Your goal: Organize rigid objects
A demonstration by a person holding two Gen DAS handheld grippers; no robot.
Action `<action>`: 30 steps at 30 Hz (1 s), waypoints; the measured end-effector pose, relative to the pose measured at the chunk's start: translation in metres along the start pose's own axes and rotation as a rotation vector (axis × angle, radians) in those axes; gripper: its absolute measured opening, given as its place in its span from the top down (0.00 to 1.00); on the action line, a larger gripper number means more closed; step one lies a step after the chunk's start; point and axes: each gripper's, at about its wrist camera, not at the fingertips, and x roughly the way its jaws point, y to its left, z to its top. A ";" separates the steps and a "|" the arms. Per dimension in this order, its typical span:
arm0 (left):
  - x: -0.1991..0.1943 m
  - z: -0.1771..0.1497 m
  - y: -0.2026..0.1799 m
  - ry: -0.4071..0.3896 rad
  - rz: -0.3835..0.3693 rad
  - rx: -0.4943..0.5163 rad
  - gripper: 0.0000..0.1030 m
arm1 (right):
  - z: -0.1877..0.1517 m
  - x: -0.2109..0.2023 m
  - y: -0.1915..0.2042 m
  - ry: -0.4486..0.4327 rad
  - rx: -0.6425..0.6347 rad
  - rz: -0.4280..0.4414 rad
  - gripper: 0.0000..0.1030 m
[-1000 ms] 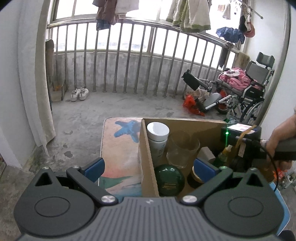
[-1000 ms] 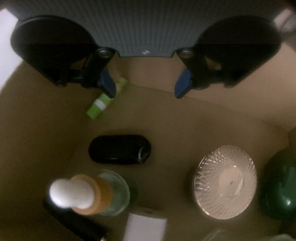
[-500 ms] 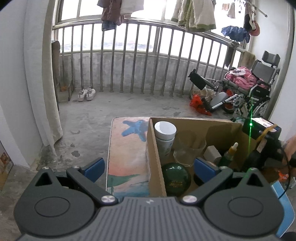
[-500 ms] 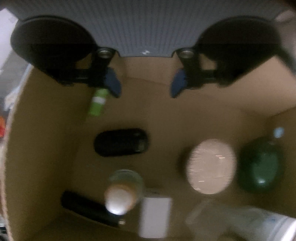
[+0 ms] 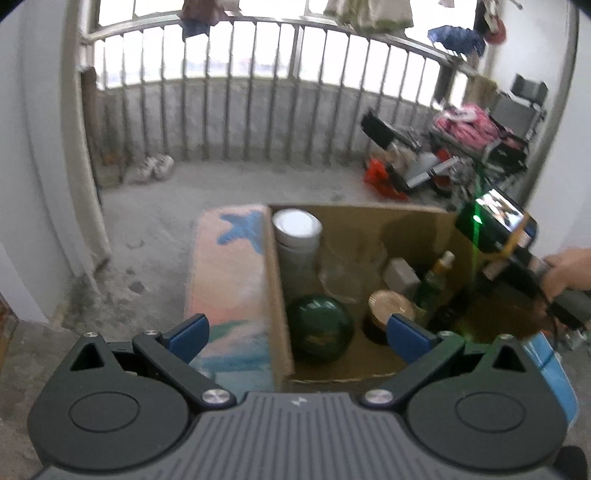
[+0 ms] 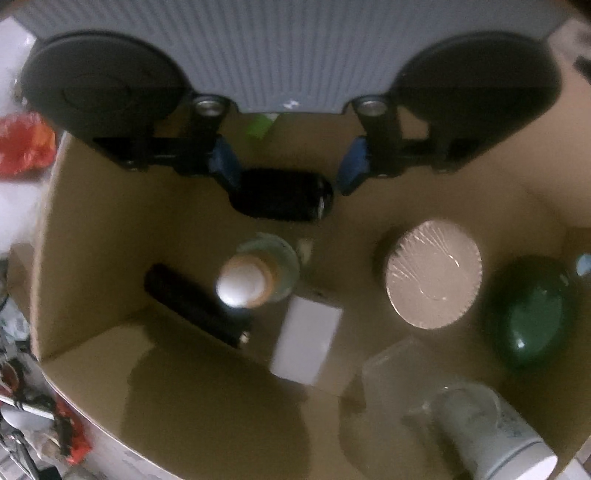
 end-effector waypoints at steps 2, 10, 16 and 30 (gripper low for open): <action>0.007 0.003 -0.006 0.032 -0.019 0.004 0.00 | -0.002 -0.005 -0.001 -0.016 -0.013 0.012 0.33; 0.034 0.015 -0.031 0.078 -0.002 0.044 0.00 | -0.016 -0.003 -0.018 -0.022 -0.028 0.044 0.27; 0.046 0.016 -0.051 0.085 0.025 0.098 0.00 | -0.025 -0.019 -0.025 -0.050 0.017 0.105 0.31; 0.043 0.018 -0.057 0.079 0.052 0.118 0.00 | -0.087 -0.092 -0.047 -0.284 0.134 0.229 0.30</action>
